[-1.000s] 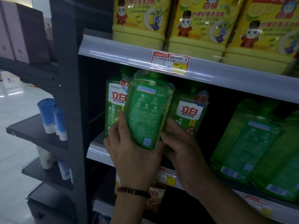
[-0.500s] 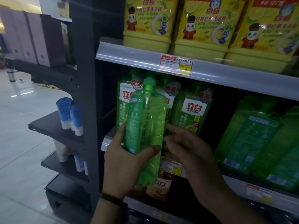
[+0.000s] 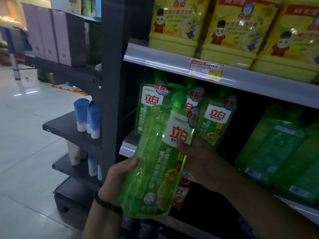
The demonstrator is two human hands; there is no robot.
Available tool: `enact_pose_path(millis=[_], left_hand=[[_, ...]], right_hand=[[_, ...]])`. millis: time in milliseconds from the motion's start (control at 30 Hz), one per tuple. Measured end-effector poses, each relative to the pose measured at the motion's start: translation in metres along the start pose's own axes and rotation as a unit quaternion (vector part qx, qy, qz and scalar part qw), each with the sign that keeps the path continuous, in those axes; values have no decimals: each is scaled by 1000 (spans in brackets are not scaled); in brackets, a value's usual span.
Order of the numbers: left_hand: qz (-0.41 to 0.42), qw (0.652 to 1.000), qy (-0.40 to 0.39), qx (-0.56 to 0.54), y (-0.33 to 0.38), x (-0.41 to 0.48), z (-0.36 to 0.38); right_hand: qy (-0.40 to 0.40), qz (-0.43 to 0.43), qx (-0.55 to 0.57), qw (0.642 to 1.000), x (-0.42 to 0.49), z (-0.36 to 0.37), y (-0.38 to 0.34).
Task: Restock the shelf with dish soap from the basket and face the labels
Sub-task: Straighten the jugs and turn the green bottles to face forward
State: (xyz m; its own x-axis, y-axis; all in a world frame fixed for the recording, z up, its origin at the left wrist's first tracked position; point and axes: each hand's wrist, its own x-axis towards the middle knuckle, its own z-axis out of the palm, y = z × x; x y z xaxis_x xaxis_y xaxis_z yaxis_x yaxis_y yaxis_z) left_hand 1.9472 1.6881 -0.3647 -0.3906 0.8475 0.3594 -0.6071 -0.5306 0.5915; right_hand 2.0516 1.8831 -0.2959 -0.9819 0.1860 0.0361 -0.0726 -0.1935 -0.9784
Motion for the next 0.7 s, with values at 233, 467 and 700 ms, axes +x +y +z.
enact_pose_path(millis=[233, 467, 700], left_hand=[[-7, 910, 176, 375, 9, -3, -15], [112, 769, 187, 601, 12, 3, 4], [276, 686, 270, 617, 5, 19, 9]], right_hand=[[152, -24, -118, 981, -2, 1, 4], [197, -139, -170, 956, -14, 13, 22], [180, -257, -189, 931, 5, 33, -8]])
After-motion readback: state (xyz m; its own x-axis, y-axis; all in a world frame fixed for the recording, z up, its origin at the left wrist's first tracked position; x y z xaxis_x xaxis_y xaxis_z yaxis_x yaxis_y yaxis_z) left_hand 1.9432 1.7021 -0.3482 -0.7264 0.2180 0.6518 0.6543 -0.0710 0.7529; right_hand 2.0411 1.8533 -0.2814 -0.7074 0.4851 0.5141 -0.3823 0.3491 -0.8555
